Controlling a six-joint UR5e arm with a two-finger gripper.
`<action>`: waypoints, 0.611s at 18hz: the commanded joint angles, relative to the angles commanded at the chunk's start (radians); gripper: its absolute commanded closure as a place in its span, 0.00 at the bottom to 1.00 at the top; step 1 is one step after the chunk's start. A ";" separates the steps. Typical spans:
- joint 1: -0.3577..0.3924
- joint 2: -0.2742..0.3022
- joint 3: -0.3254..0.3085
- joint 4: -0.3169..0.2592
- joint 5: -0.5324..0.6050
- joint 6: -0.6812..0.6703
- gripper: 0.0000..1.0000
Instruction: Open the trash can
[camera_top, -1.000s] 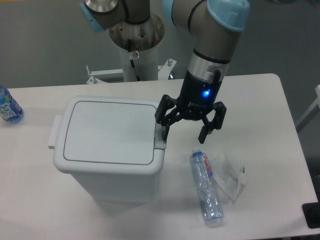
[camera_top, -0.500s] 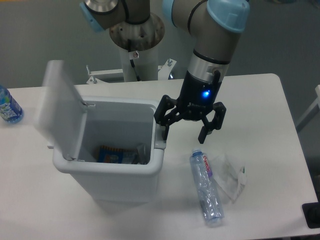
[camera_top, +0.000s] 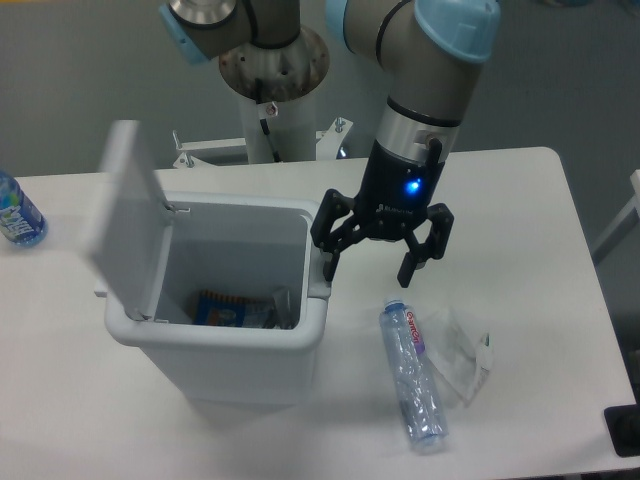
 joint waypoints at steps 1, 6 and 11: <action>0.011 0.000 0.002 0.000 0.000 0.002 0.00; 0.080 0.000 0.000 0.006 0.000 0.023 0.00; 0.146 -0.028 -0.003 0.006 0.002 0.126 0.00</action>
